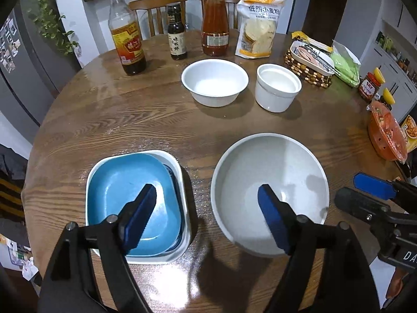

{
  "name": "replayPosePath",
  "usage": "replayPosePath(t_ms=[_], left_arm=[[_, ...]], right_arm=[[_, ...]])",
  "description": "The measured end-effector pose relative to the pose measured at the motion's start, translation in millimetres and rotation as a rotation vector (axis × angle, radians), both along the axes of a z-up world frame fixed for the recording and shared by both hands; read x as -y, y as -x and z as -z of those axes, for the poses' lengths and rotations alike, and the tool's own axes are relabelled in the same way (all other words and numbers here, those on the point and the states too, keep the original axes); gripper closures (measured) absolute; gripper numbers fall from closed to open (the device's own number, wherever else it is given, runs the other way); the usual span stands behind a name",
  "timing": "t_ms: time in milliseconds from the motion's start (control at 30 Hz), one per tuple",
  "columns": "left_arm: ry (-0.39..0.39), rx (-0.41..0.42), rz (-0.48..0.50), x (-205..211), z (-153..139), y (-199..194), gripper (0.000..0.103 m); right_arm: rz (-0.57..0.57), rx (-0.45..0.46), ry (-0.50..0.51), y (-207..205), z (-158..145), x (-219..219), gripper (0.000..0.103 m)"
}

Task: Organize plates and bowls

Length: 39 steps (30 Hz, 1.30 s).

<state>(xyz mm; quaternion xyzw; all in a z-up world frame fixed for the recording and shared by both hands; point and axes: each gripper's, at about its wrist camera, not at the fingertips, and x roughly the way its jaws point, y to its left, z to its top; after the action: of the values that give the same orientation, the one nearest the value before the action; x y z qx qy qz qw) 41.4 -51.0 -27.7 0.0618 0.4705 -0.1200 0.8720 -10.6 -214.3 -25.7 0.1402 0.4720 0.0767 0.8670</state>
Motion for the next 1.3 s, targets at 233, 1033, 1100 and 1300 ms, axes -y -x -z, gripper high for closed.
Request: replayPosePath(t_ms=[233, 1033, 1100, 1300], left_arm=[[0.008, -0.006, -0.015, -8.4, -6.0, 9.5, 0.021], [0.006, -0.006, -0.041, -22.3, -14.4, 22.4, 0.021], [0.004, -0.002, -0.041, -22.6, -15.3, 22.8, 0.021], [-0.005, 0.012, -0.047, -24.9, -18.1, 23.5, 0.021]], right_arm=[[-0.007, 0.004, 0.002, 8.9, -2.6, -3.1, 0.041], [-0.001, 0.029, -0.017, 16.9, -10.8, 4.0, 0.04], [-0.005, 0.031, -0.015, 17.1, -12.4, 3.6, 0.04], [-0.016, 0.039, -0.013, 16.8, -17.1, 1.4, 0.04]])
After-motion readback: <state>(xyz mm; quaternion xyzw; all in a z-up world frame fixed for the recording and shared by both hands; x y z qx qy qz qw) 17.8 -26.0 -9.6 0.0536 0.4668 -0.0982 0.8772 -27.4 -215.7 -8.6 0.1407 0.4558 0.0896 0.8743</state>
